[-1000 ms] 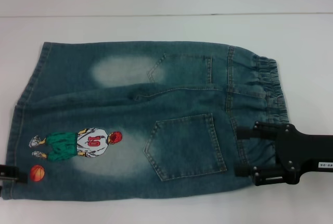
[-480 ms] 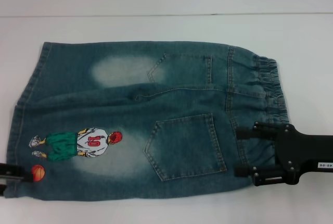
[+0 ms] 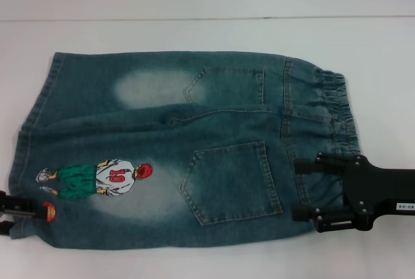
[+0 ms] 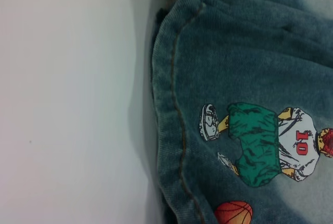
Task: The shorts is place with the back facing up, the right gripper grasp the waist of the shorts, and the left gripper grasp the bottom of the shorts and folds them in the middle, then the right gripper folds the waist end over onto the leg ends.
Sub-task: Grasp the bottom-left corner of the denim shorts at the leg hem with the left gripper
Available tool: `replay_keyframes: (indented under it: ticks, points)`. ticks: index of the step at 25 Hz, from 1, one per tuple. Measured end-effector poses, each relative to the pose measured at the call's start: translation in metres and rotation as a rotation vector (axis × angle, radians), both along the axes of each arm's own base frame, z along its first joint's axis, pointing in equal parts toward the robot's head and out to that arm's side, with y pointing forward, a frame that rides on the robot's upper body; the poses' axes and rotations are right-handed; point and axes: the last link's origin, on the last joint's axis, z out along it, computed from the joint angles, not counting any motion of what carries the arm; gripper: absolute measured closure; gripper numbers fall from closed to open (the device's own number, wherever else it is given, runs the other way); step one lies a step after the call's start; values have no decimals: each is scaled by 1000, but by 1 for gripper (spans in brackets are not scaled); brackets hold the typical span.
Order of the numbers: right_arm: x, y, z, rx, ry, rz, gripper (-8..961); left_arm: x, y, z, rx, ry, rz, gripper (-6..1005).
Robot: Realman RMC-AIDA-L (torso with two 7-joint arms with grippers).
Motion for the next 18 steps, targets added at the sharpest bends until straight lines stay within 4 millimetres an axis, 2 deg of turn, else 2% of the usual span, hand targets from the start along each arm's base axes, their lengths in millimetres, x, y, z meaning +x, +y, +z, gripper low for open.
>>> replay_keyframes:
  ticks: [6, 10, 18]
  points:
    - [1, 1, 0, 4, -3, -4, 6, -1, 1, -1, 1, 7, -15, 126]
    - [1, 1, -1, 4, -3, -5, 6, -1, 1, -5, 2, 13, -38, 288]
    - [2, -1, 0, 8, 0, -14, 5, 0, 4, -11, -13, 37, -60, 503]
